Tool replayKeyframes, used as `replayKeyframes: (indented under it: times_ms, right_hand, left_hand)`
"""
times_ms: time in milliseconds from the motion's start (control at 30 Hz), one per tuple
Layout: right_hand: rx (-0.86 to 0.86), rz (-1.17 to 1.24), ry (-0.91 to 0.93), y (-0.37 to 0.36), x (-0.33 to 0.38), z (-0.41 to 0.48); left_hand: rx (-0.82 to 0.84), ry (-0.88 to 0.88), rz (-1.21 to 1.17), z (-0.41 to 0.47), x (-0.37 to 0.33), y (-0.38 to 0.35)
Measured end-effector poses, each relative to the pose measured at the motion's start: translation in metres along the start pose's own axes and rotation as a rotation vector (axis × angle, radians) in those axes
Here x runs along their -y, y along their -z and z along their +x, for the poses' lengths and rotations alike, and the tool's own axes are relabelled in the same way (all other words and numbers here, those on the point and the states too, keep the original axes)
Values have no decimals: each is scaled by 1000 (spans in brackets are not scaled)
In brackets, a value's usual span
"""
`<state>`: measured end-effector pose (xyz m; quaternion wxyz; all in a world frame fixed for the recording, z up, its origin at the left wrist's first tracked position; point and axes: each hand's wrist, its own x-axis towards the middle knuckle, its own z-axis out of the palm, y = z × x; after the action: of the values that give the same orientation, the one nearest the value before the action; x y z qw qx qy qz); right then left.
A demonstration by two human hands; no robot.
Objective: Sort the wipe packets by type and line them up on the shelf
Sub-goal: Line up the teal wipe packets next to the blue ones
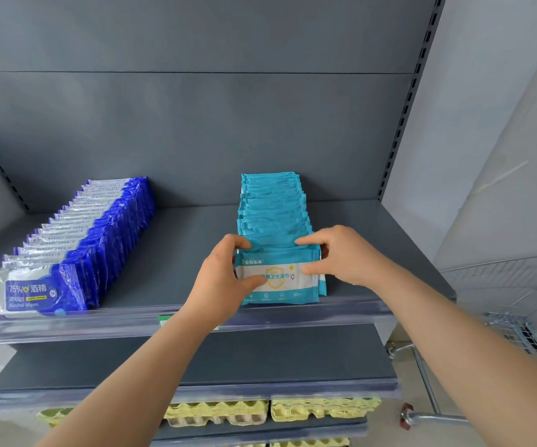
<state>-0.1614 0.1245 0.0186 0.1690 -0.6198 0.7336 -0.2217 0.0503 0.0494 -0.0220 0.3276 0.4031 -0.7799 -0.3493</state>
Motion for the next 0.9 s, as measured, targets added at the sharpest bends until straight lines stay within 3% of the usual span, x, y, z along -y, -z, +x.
replayKeyframes:
  times_ms: [333,600,700,900]
  right_hand:
    - [-60,0,37,-11,5,-7]
    - [-142,21,-27,-6,-6,-8]
    - [-90,113,-54,-8,-7,-10]
    - [-45,218,-59,-20,-3,-14]
  left_hand:
    - [122,33,-175,-9,11,13]
    - [116,23,-54,2,14,15]
    - [161,48,-197,-2,13,13]
    - [226,50,-184,-7,13,10]
